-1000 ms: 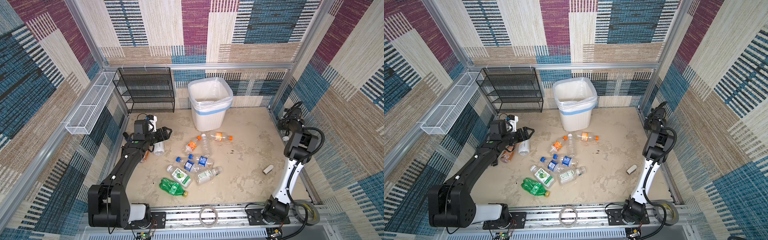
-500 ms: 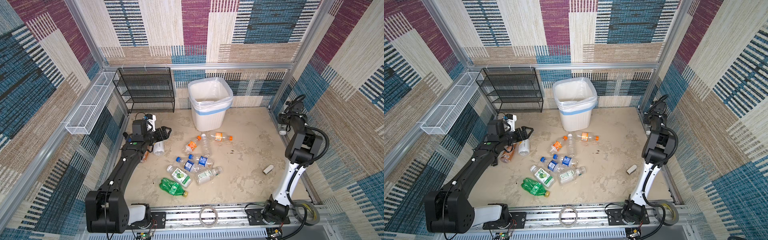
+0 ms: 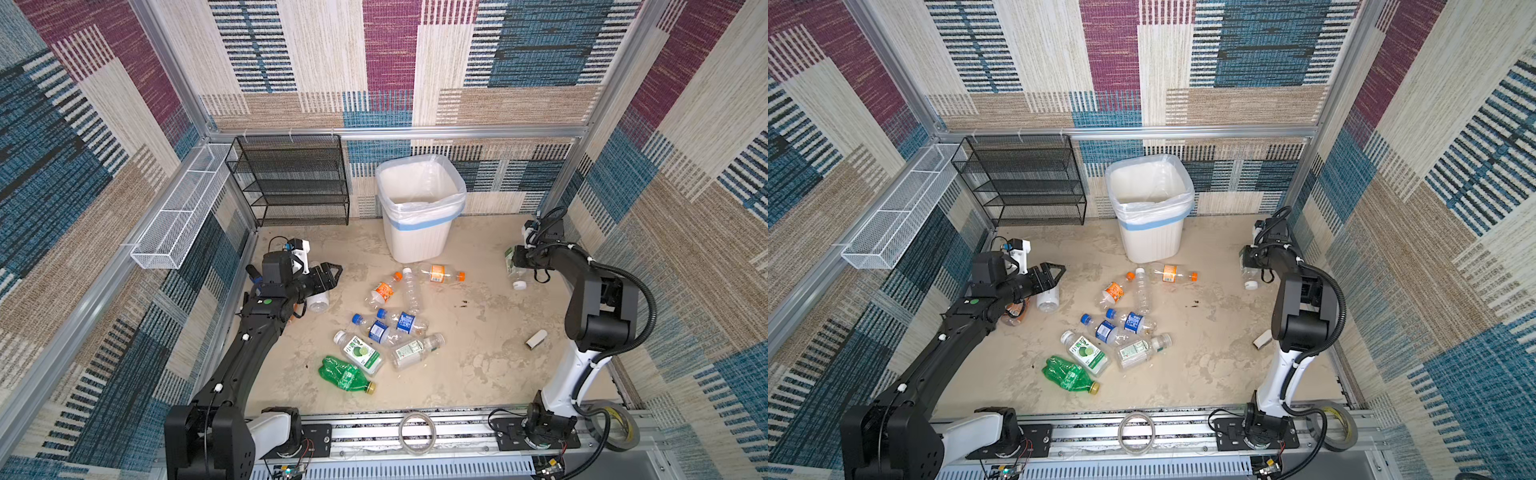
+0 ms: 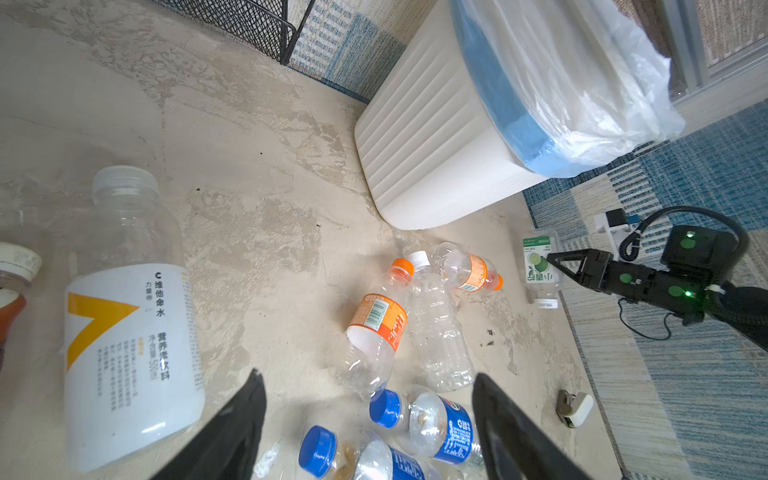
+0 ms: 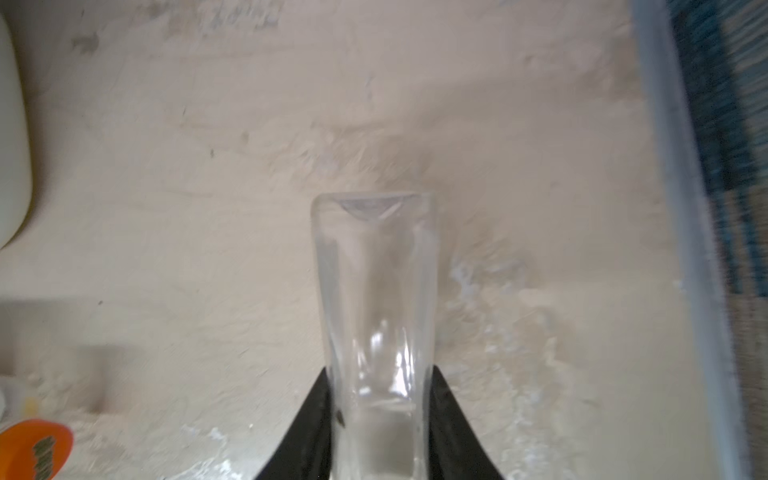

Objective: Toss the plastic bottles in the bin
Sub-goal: 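Lift the green-label bottle off the floor with the right gripper, then swing the green-label bottle over the bin and open the right gripper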

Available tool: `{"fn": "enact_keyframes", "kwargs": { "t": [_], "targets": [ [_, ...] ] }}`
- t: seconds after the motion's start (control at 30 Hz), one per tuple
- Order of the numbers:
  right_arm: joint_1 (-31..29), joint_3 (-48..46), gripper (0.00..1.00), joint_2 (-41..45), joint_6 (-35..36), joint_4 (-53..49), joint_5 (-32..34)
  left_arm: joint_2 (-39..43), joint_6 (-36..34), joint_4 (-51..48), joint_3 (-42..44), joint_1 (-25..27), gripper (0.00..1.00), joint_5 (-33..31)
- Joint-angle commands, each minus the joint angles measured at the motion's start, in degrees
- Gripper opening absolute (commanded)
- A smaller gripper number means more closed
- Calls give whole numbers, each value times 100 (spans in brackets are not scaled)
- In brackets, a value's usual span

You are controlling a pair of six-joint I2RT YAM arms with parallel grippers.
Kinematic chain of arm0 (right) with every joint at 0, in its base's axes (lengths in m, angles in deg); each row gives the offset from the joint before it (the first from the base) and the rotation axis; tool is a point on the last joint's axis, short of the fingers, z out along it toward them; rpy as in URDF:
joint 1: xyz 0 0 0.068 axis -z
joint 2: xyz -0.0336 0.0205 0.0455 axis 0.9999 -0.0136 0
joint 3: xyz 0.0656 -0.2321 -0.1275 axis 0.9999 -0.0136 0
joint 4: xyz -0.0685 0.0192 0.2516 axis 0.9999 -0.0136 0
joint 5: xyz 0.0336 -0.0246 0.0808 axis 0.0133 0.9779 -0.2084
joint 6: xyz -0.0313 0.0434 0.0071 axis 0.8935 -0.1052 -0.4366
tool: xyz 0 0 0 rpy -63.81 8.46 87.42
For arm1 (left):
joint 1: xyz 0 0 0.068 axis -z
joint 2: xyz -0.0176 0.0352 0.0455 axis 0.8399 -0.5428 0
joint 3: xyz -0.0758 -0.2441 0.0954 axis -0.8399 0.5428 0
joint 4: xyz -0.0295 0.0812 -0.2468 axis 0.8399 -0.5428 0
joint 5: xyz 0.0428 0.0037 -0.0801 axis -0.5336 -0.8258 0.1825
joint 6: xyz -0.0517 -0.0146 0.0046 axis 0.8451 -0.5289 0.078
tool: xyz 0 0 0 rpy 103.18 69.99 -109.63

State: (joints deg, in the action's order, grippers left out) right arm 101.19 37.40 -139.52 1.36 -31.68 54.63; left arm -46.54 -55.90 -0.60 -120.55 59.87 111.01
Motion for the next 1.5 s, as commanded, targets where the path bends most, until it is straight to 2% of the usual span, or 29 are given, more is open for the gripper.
{"fn": "enact_keyframes", "kwargs": {
  "t": [0.0,0.2,0.47,0.53,0.73,0.8,0.97,1.13,1.27,1.4,1.47],
  "targets": [
    [-28,-118,40,83,-200,236,-63,140,-73,-25,91,-2,79,-73],
    [-58,-147,60,-56,-210,269,-29,285,-165,-158,206,-2,79,-126],
    [-133,-108,61,-272,-244,326,75,398,-253,-237,240,-2,79,-174],
    [-150,-69,57,-292,-244,304,206,426,-271,-269,238,-2,79,-179],
    [-219,-117,34,40,-335,388,209,479,-292,-291,284,-2,79,-210],
    [-286,-246,32,323,-385,497,211,504,-281,-271,339,-2,79,-209],
    [-555,-923,30,1497,-661,1133,-262,540,-271,-167,450,-2,79,-227],
    [-943,-1753,30,3084,-863,2168,-373,550,-249,-23,517,-2,79,-157],
    [-1157,-2855,33,4777,-1197,3872,-880,600,-289,27,535,-2,79,-139],
    [-1241,-3942,36,6313,-1435,5675,-642,719,-280,83,569,-2,79,-141],
    [-1241,-4089,37,6683,-1515,6269,-480,782,-288,59,562,-2,79,-168]
  ]
}}
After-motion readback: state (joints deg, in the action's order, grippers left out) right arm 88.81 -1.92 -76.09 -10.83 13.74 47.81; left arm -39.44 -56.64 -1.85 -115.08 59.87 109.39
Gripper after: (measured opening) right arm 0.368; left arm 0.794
